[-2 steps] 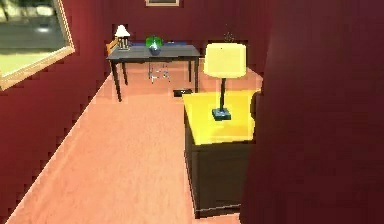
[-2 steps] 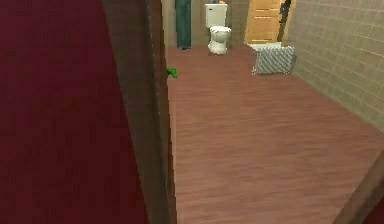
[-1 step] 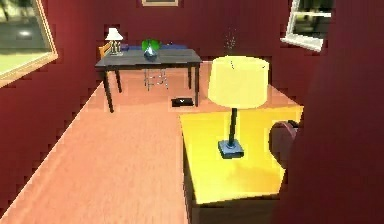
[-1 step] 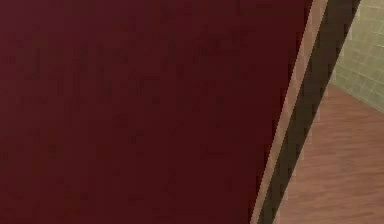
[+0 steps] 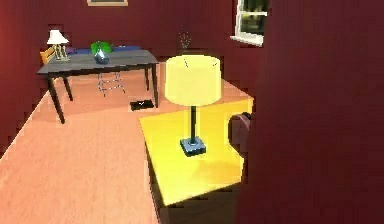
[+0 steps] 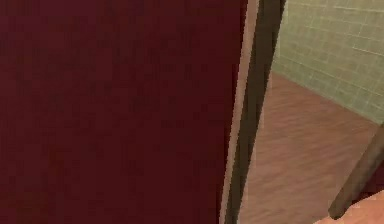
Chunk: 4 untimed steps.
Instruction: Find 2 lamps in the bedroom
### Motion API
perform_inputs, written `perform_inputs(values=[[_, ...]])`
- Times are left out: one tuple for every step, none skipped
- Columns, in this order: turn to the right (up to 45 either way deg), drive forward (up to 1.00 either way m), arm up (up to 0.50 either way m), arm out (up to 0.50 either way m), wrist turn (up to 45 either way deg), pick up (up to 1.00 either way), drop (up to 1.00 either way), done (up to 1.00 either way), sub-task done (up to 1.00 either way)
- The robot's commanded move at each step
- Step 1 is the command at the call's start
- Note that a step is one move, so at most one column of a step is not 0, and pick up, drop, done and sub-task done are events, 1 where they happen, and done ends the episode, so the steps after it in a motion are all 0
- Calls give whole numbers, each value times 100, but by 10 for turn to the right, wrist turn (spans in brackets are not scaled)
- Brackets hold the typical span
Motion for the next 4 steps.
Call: perform_inputs(values=[[0, 0, 0, 0, 0, 0, 0, 0, 100], [-330, 0, 0, 0, 0, 0, 0, 0, 0], [0, 50, 0, 0, 0, 0, 0, 0, 0], [0, 100, 0, 0, 0, 0, 0, 0, 0]])
